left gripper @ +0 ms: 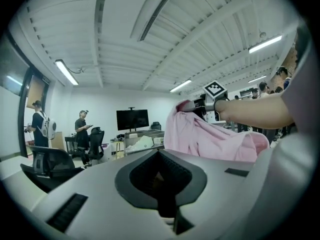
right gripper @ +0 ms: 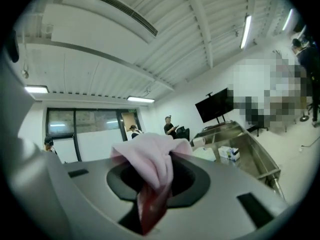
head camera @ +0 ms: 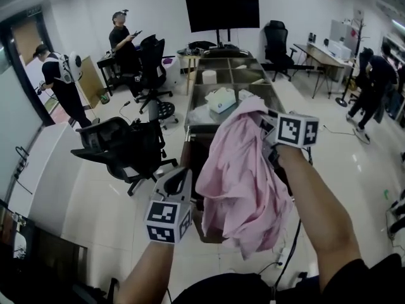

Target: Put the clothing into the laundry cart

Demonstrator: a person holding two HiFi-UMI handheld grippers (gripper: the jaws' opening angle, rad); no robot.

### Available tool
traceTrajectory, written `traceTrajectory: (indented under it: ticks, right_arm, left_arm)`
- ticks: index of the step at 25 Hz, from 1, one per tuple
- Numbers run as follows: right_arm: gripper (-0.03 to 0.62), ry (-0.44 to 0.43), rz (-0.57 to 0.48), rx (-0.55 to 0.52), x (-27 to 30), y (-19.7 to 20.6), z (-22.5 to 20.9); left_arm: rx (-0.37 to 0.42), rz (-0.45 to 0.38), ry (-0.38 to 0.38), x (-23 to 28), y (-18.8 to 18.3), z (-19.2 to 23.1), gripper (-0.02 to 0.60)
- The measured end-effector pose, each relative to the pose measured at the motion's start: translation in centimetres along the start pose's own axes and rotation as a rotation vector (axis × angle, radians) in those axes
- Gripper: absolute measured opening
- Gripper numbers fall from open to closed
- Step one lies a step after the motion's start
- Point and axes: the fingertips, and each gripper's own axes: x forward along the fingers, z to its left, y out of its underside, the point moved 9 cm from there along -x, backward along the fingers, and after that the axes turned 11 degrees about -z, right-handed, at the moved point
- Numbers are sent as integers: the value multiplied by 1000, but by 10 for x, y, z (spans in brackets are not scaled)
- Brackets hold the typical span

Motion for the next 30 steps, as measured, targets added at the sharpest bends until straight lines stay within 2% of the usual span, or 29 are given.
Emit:
traceTrajectory:
  ticks: [2, 5, 7, 10, 14, 17, 19, 22, 30]
  right_arm:
    - [119, 28, 84, -29, 7, 17, -16]
    - [207, 55, 242, -64, 13, 50, -32]
    - [227, 68, 348, -64, 12, 70, -41]
    - [227, 99, 487, -56, 8, 100, -54]
    - [227, 146, 597, -46, -1, 135, -68]
    - [229, 134, 778, -62, -6, 159, -73]
    - [229, 127, 841, -52, -12, 163, -74]
    - [227, 138, 837, -37, -21, 156, -76]
    - [227, 158, 666, -50, -47, 121, -42]
  left_arm:
    - [0, 17, -14, 6, 4, 1, 0]
    - [-8, 32, -36, 10, 10, 3, 0]
    - [-13, 35, -39, 12, 12, 2, 0]
    - [-17, 39, -32, 14, 17, -3, 0]
    - [-26, 56, -12, 12, 23, -9, 0]
    - [-22, 63, -4, 9, 24, -9, 0]
    - [-23, 61, 1, 7, 24, -9, 0]
    - [-24, 63, 13, 7, 25, -9, 0]
    - [-30, 58, 80, -1, 26, -17, 0]
